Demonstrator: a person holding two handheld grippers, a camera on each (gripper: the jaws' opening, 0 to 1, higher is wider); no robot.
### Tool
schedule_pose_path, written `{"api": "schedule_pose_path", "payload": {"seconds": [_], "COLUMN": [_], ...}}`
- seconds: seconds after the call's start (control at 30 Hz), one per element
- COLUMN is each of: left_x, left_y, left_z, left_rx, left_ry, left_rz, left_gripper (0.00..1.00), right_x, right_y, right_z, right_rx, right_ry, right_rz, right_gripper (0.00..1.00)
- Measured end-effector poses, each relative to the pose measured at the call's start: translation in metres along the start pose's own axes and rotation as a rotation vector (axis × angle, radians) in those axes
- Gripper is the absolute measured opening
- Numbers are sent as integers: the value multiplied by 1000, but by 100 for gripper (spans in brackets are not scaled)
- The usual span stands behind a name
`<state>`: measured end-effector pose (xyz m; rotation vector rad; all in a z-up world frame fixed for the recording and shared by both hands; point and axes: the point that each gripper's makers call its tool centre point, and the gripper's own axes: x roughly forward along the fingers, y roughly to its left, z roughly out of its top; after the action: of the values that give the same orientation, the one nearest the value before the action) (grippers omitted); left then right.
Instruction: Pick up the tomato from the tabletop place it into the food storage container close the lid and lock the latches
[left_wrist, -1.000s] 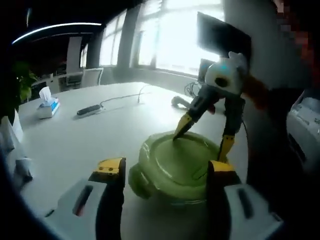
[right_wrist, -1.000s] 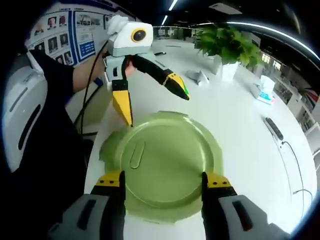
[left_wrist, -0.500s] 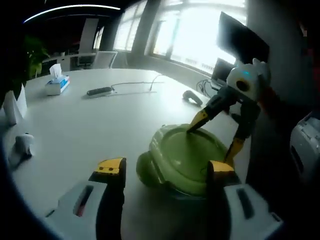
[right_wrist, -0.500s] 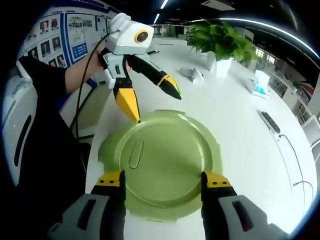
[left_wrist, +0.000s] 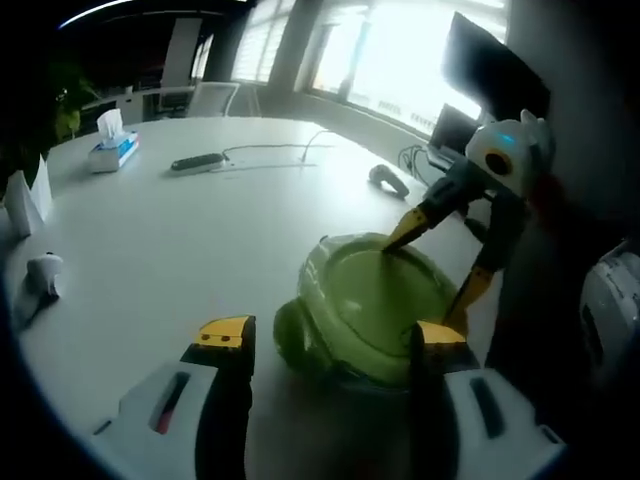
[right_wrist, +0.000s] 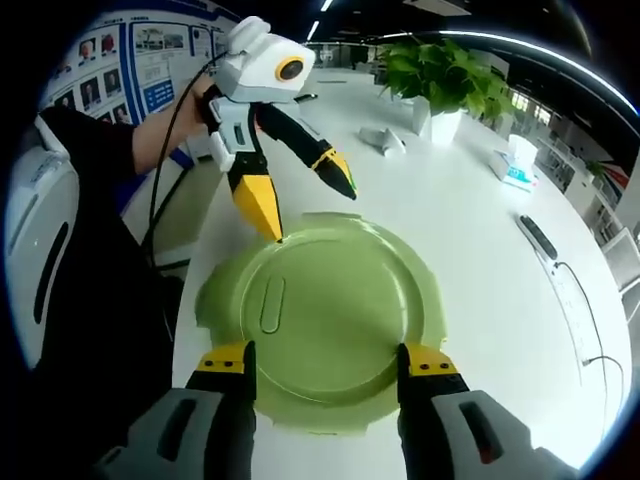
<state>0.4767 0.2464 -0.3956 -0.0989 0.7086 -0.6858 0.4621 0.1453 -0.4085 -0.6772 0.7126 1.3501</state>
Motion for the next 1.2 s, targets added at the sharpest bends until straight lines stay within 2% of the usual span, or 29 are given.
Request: {"api": "schedule_pose_path", "payload": {"seconds": [0.13,0.37,0.53,0.63,0.77,0.83,0.93,1.03,1.1,1.2], "left_x": [5,7,8,8,10,11,11,13,16,20], "left_y": [-5,2,14,17,13,13,14,17,19,20], "left_z": [2,-5,-8,-10,-14,-17,-15,-13,-9,-7], "left_rx": [-54,-132,-212,-263,-231,-187,-179,-155,-181,-151], "left_ry": [23,100,135,156,187,208,219,193,172,143], "left_rz": [-16,27,77,64,55,77,94,114,123,126], "left_gripper": [48,42,27,21,22,22,21,22,21,20], "right_x": [0,-1,-1,-1,-1,-1,-1,-1,-1,-2], "right_y": [1,2,4,4,4,4,4,4,4,5], "right_z": [0,-1,-1,-1,-1,-1,-1,-1,-1,-3], "right_rx": [3,12,13,13,13,13,14,14,15,14], "right_ry": [4,12,16,15,13,18,26,34,37,35], "right_rz": [-4,-12,-15,-14,-14,-14,-13,-13,-14,-13], "right_gripper": [52,51,51,51,51,51,51,51,51,51]}}
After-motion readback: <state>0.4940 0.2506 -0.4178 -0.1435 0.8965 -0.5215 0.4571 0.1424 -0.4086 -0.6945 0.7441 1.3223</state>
